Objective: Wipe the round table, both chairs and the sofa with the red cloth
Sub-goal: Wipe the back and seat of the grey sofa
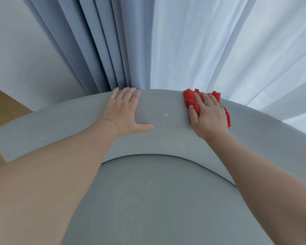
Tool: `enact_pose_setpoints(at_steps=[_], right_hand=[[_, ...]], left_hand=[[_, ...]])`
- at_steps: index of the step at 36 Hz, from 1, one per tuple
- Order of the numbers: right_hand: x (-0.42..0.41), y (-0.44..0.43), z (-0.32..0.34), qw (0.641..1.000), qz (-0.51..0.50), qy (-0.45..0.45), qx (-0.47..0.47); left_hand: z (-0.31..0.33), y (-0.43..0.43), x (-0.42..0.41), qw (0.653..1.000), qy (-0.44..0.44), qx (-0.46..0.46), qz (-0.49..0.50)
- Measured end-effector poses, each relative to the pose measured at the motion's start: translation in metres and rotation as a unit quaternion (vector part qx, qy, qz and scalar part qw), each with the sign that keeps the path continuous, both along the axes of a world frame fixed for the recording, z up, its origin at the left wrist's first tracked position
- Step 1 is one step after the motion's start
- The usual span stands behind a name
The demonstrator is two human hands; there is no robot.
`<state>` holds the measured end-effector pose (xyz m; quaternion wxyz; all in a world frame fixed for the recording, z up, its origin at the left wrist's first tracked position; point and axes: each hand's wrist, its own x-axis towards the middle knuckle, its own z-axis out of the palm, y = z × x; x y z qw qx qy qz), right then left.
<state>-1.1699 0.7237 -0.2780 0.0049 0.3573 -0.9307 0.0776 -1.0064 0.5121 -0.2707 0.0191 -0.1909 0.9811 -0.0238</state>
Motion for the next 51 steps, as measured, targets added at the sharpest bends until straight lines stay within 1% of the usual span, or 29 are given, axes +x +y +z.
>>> enact_pose_setpoints(at_steps=[5, 8, 11, 14, 19, 28, 30, 35, 40, 43, 45, 47, 51], right_hand=[[0.009, -0.01, 0.0, 1.0, -0.017, 0.003, 0.001], [0.017, -0.026, -0.002, 1.0, -0.01, 0.013, 0.004], [0.023, -0.038, -0.004, 1.0, -0.007, 0.016, 0.009], [0.029, -0.047, -0.005, 1.0, -0.006, 0.018, 0.009], [0.045, -0.071, -0.006, 0.999, 0.027, 0.031, -0.008], [0.055, -0.081, -0.003, 0.999, 0.024, 0.033, -0.013], [0.064, -0.092, -0.002, 0.998, 0.044, 0.034, -0.023], [0.087, -0.128, -0.004, 0.996, 0.086, 0.035, 0.009], [0.079, -0.118, -0.006, 0.995, 0.092, 0.04, 0.025], [0.071, -0.121, -0.009, 0.997, 0.072, 0.025, 0.013], [0.127, -0.159, 0.003, 0.99, 0.131, 0.038, -0.018], [0.121, -0.161, 0.005, 0.993, 0.116, 0.021, -0.015], [0.106, -0.142, -0.007, 0.993, 0.104, 0.043, -0.023]], left_hand=[[0.007, -0.033, 0.051, 0.999, -0.011, -0.022, 0.028], [0.008, -0.047, 0.08, 0.997, -0.027, -0.027, 0.068], [0.005, -0.054, 0.104, 0.993, -0.019, -0.028, 0.111], [0.004, -0.062, 0.12, 0.991, -0.026, -0.033, 0.127], [0.0, -0.073, 0.122, 0.989, -0.056, -0.028, 0.134], [-0.01, -0.076, 0.122, 0.991, -0.025, -0.001, 0.129], [-0.011, -0.078, 0.121, 0.992, -0.024, -0.003, 0.127], [-0.01, -0.073, 0.115, 0.992, -0.023, 0.001, 0.123], [-0.011, -0.063, 0.101, 0.994, -0.025, 0.019, 0.109], [-0.006, -0.065, 0.093, 0.993, -0.047, 0.0, 0.104], [0.013, -0.087, 0.161, 0.987, -0.038, -0.05, 0.147], [0.015, -0.092, 0.163, 0.987, -0.036, -0.043, 0.147], [0.016, -0.092, 0.18, 0.987, -0.019, -0.032, 0.158]])
